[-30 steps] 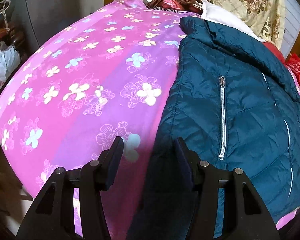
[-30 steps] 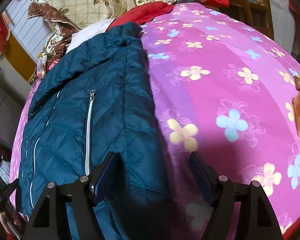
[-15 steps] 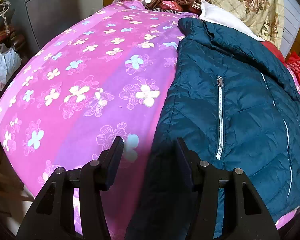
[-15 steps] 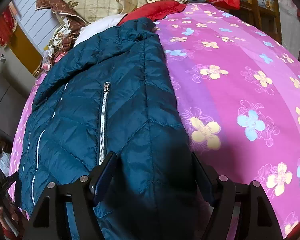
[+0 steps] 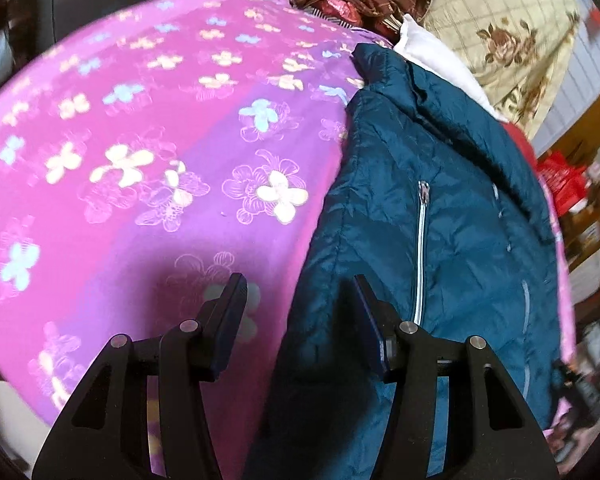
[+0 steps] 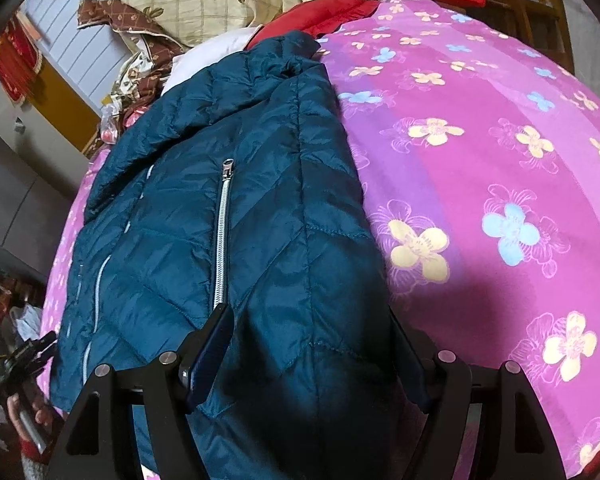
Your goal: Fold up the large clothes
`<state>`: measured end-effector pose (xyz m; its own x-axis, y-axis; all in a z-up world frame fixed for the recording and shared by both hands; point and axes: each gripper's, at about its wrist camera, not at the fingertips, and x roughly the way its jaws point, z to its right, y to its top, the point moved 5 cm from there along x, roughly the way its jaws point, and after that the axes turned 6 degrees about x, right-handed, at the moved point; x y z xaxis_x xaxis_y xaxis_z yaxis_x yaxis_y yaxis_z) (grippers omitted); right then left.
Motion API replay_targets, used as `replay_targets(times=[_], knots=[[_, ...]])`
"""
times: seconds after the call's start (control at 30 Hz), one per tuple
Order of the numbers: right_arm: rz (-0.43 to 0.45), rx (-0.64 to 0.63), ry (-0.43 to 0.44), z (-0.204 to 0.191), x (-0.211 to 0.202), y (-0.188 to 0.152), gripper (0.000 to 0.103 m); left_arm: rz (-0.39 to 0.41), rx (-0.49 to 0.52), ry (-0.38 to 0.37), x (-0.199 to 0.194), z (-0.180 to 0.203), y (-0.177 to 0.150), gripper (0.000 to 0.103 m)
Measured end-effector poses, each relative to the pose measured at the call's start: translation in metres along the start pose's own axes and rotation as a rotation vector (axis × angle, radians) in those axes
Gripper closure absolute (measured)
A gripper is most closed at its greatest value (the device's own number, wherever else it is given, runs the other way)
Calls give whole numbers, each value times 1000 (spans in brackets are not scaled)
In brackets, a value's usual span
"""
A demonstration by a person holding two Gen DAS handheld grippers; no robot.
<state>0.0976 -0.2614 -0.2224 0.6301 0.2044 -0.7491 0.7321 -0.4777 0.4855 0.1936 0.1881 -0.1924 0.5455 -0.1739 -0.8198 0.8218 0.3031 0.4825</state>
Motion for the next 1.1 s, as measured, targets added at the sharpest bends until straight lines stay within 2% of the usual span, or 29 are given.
replay_targets(times=[0.1, 0.2, 0.27, 0.3, 0.4, 0.5, 0.67, 0.77, 0.93, 1.1], knots=[[-4, 32, 43, 3, -1, 2, 29, -32, -66, -119, 8, -9, 5, 50], [-9, 77, 99, 7, -2, 6, 29, -60, -96, -198, 9, -9, 6, 46], [-19, 117, 156, 10, -2, 7, 29, -104, -136, -318, 12, -4, 0, 46], [-23, 127, 174, 11, -3, 7, 29, -115, -148, -353, 12, -2, -3, 46], [-59, 167, 254, 14, -4, 5, 29, -100, -150, -385, 4, 3, -13, 41], [-84, 183, 312, 17, -7, 2, 29, -133, -180, -475, 1, 10, -29, 38], [-122, 196, 395, 19, -11, -12, 29, -135, -172, -530, -12, 17, -47, 37], [-152, 185, 432, 13, -12, -25, 29, -118, -173, -575, -17, 24, -53, 33], [-178, 124, 452, -4, -11, -46, 37, -116, -186, -680, -20, 38, -57, 32], [-185, 118, 491, -23, -2, -56, 42, -144, -169, -622, -8, 51, -60, 32]])
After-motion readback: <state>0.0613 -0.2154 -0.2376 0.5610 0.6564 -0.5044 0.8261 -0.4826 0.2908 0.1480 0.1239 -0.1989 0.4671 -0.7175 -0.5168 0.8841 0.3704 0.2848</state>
